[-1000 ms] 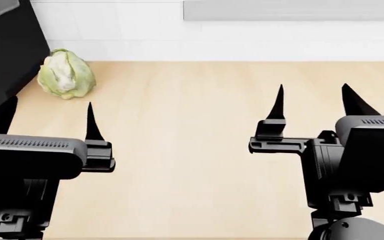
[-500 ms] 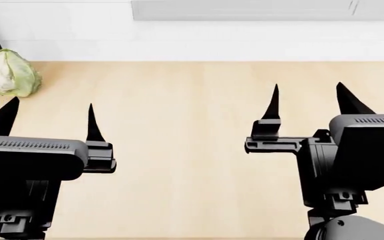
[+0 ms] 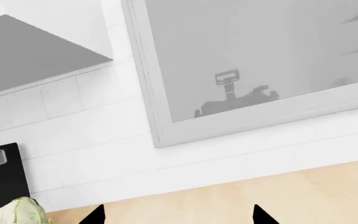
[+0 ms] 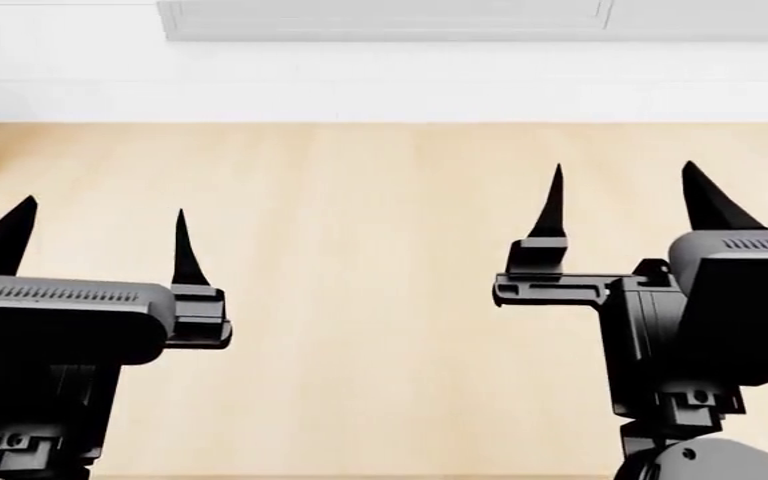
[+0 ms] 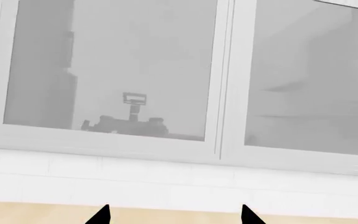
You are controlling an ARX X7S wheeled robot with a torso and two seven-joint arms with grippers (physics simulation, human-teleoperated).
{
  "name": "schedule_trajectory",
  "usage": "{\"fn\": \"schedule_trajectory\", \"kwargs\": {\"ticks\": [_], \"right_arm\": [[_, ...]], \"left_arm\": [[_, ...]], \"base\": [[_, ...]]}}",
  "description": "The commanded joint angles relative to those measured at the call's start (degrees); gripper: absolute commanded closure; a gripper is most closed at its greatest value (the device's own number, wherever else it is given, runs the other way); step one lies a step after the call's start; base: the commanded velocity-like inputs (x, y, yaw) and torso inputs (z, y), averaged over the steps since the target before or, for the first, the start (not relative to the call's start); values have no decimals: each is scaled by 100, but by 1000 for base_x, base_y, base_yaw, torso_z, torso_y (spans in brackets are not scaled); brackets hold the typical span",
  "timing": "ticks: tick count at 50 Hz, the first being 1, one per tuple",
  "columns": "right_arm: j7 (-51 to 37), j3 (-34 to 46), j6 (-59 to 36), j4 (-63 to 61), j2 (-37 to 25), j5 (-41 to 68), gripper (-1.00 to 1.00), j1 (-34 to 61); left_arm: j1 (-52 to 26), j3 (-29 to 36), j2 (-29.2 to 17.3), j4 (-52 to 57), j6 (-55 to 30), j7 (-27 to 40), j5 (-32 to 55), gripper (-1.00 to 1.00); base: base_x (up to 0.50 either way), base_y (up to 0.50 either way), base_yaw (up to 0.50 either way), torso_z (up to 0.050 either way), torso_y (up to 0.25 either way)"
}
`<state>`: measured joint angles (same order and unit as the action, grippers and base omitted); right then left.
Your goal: Pick the boxed food and honey bottle from the counter and place them in the cabinets closest to them.
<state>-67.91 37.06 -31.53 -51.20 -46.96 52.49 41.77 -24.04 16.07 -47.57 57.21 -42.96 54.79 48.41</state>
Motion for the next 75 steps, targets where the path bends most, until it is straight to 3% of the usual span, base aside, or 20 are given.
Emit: {"fn": "schedule_trajectory", "kwargs": {"ticks": [1,13,24,31,75], "right_arm": [[-47,-9,10,-49,-10,-17,-100,-22],[-105,-14,-179,-89,-57,126,-100,134],[-354,-174,-1432,-191,-199,1681,-100,1802],[-359,-200,-1709,-113,-329,2041,-100,2174],[-284,-295,-1396,-53,-367,1579,-100,1996]], "left_arm": [[46,61,-25,-32,101,7,-60,-100],[102,81,-75,-21,162,58,-63,-100],[22,63,-151,48,110,172,99,-100],[-24,60,-213,98,102,260,204,-100],[-78,398,-259,-28,247,291,13,-100]], "base": [[-1,-500,0,0,0],[-1,-500,0,0,0],[-1,-500,0,0,0],[-1,-500,0,0,0],[-1,-500,0,0,0]]}}
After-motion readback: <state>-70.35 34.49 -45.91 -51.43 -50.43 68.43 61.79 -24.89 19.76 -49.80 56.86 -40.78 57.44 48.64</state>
